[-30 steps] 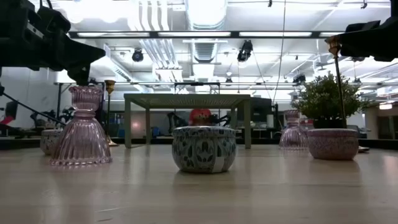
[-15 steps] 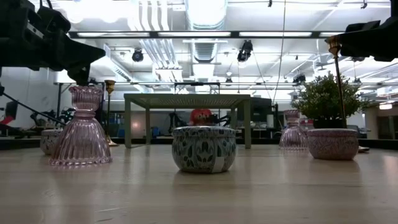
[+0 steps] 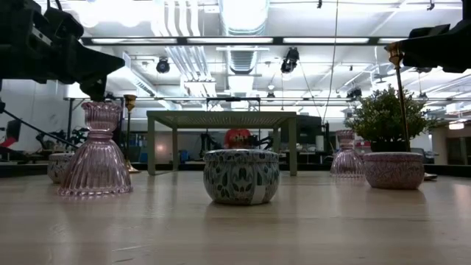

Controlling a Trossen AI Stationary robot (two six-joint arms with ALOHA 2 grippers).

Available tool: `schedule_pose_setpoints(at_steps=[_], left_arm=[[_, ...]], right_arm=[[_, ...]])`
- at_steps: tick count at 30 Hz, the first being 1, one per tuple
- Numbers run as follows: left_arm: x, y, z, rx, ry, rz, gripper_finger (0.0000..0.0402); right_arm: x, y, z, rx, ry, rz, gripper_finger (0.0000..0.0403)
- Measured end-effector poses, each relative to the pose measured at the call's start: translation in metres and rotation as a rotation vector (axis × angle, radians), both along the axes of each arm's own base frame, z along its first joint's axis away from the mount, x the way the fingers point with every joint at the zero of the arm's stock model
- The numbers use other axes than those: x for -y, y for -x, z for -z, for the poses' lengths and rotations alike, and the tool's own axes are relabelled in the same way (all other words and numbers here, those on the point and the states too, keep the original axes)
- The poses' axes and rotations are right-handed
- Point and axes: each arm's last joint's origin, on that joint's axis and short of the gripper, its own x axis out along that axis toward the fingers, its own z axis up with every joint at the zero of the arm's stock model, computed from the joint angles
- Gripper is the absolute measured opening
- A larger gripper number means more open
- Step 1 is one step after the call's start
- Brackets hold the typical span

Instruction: Pick & Place candle stick holders

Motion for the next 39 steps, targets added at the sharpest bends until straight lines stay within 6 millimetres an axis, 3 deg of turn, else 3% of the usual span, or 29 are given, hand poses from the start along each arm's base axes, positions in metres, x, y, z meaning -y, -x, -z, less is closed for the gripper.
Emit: schedule_pose_setpoints(at_steps=[32,39], left_arm=[[0.0,0.0,0.0,0.0,0.0,0.0,0.0007],[0.0,0.0,0.0,0.0,0.0,0.0,0.0007]], right_arm=[[0.0003,0.0,-0.0001,0.007,0.096,0.012,0.0008],[0.0012,0.0005,-0.008,0.066,-0.167,0.022,0.0008]])
